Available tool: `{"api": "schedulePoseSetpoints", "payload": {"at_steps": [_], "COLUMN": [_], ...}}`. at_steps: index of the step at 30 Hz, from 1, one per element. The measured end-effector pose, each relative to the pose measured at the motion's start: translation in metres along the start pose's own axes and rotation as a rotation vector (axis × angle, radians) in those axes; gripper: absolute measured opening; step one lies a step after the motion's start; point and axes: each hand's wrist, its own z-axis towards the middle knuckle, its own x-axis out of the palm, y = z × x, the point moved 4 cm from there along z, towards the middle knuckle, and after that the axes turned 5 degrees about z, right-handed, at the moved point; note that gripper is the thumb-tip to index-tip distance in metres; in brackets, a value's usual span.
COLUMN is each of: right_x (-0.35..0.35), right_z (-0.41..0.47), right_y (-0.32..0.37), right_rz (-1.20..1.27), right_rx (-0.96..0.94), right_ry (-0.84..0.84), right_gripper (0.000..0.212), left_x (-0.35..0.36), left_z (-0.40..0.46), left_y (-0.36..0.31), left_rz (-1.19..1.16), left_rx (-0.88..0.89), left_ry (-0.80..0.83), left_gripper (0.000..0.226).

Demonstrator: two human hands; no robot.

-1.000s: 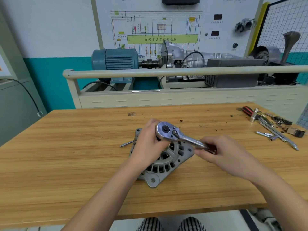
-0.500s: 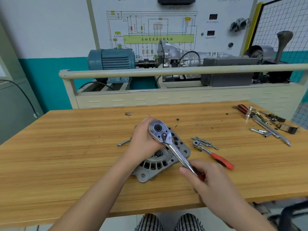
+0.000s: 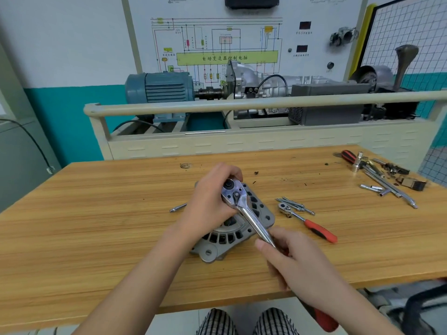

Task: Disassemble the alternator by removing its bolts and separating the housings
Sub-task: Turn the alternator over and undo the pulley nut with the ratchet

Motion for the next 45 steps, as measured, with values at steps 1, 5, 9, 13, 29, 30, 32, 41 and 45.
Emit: {"api": "schedulePoseSetpoints", "payload": {"at_steps": [1, 5, 9, 13, 29, 30, 32, 41, 45], "right_x": [0.000, -0.003, -0.005, -0.008, 0.002, 0.000, -0.004, -0.019, -0.030], "right_z": [0.005, 0.032, 0.051, 0.058, 0.011, 0.006, -0.001, 0.010, 0.022], "right_y": [0.003, 0.026, 0.042, 0.044, 0.016, 0.011, 0.005, -0.001, -0.005], "right_rz": [0.035, 0.073, -0.170, -0.291, -0.150, -0.139, -0.118, -0.235, -0.265], "right_rx": [0.002, -0.060, -0.159, -0.252, -0.018, -0.002, -0.012, -0.149, -0.172], "right_ry": [0.011, -0.079, -0.178, -0.135, 0.050, 0.023, -0.013, -0.120, -0.056], "right_gripper": [0.010, 0.037, 0.042, 0.025, 0.038, 0.033, 0.040, 0.018, 0.020], "left_x": [0.002, 0.005, 0.006, 0.007, 0.006, 0.007, 0.006, -0.003, -0.001], "left_z": [0.001, -0.003, -0.002, -0.002, -0.003, -0.004, -0.009, -0.022, -0.024], "left_y": [0.001, 0.005, 0.009, 0.011, 0.012, 0.014, 0.020, 0.023, 0.026], "left_rz": [-0.017, -0.077, -0.065, -0.090, -0.100, -0.095, -0.119, -0.218, -0.271], "left_rx": [-0.017, -0.057, -0.058, -0.048, -0.087, -0.127, -0.287, -0.256, -0.302], "left_ry": [-0.004, -0.017, -0.006, -0.006, -0.023, -0.029, -0.089, -0.076, -0.005], "left_gripper": [0.045, 0.050, 0.046, 0.047, 0.054, 0.057, 0.061, 0.046, 0.046]}}
